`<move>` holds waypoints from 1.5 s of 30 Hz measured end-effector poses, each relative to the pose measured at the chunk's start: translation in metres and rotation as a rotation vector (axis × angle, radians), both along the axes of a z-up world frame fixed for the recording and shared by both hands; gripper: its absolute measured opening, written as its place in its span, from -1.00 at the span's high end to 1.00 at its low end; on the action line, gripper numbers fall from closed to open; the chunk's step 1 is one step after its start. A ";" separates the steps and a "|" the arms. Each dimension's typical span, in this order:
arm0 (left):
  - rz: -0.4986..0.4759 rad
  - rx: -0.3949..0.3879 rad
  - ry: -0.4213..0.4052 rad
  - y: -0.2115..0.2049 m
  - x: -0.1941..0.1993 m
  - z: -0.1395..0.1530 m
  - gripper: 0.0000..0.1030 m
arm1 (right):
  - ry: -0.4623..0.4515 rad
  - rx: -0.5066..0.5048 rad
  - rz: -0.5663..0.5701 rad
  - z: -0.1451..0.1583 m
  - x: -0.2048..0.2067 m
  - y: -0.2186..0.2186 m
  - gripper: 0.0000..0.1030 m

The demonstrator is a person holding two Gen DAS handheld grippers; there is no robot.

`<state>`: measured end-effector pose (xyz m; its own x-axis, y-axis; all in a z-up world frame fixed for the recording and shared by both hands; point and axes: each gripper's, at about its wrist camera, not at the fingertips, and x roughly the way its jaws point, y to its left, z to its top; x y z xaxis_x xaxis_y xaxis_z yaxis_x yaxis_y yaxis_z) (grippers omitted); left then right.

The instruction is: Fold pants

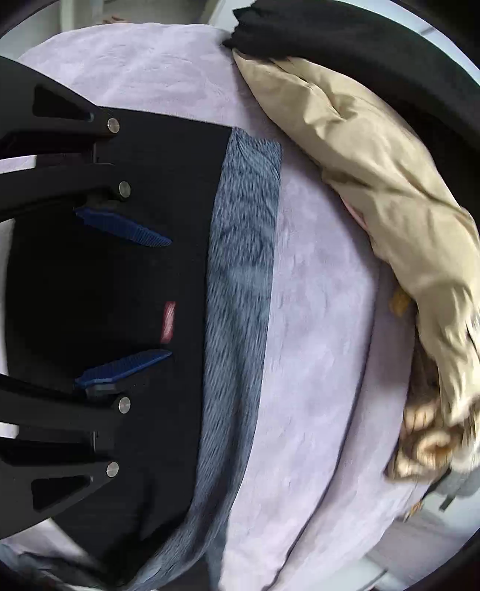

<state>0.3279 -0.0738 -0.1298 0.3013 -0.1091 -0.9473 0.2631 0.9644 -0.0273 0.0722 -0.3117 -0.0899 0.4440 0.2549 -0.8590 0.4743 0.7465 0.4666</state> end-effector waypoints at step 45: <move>-0.153 -0.083 0.054 -0.307 -0.055 0.040 -0.07 | -0.065 0.316 -0.056 -0.079 0.066 -0.368 -0.24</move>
